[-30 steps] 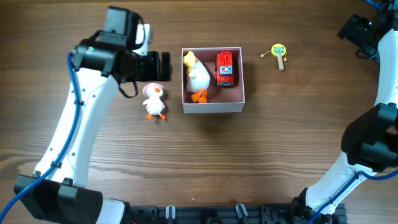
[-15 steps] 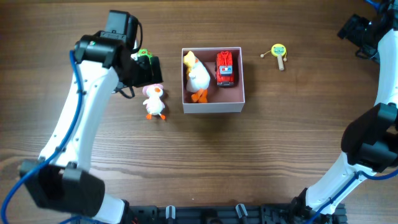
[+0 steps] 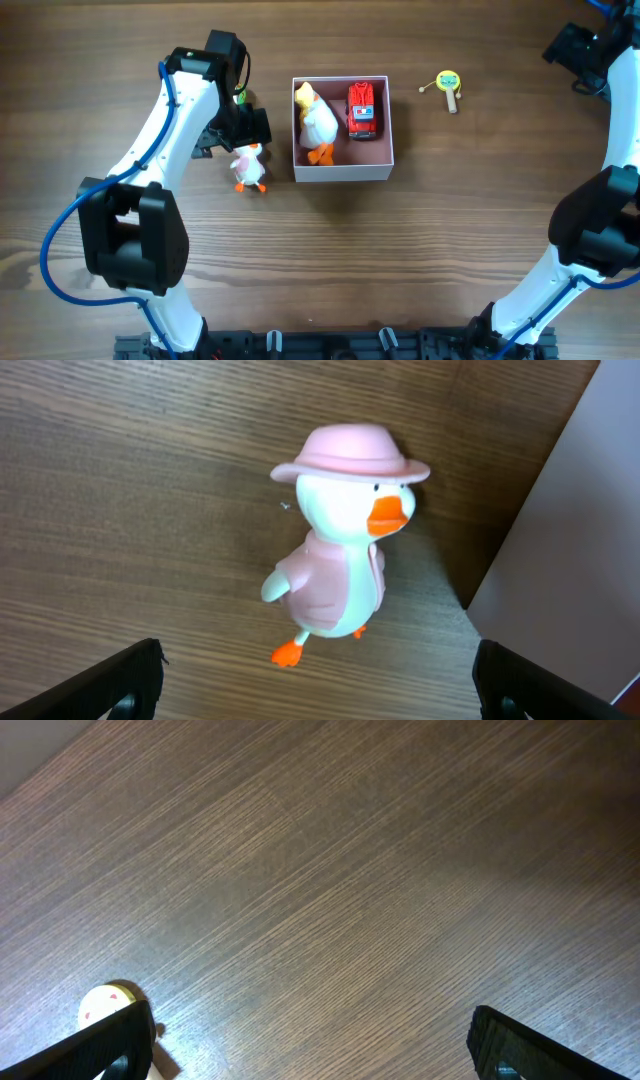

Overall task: Pack container
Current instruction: 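Lower the left gripper and grasp the pink-hat duck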

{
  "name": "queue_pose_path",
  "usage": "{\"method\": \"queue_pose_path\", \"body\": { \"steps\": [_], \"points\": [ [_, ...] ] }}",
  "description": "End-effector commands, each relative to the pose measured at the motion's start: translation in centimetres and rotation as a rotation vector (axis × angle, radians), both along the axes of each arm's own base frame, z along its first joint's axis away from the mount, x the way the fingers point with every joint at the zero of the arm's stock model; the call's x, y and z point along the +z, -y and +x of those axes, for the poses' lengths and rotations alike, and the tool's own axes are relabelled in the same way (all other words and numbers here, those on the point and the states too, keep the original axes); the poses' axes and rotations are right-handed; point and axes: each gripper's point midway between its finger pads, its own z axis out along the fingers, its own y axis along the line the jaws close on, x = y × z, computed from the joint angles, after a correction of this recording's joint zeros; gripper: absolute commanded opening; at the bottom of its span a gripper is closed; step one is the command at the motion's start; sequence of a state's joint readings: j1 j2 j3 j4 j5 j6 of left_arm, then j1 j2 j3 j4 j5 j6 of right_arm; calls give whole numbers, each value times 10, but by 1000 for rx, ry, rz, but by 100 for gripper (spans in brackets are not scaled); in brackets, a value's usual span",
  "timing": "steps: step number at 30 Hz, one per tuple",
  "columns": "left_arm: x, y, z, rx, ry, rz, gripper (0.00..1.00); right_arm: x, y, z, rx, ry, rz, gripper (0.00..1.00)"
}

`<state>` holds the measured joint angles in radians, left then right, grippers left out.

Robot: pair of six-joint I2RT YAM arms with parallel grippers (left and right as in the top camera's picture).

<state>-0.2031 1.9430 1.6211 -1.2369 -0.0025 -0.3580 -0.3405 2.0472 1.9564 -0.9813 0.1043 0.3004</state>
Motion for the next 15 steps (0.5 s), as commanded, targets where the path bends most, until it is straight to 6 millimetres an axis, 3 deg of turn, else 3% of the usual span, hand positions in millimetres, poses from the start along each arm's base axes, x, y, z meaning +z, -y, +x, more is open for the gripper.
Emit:
{"method": "queue_pose_path", "body": {
  "steps": [1, 15],
  "points": [
    [3, 8, 3, 9, 11, -28, 100, 11, -4, 0, 18, 23, -5, 100],
    [-27, 3, -3, -3, -63, 24, 100, 11, -4, 0, 17, 23, -5, 100]
  ]
}}
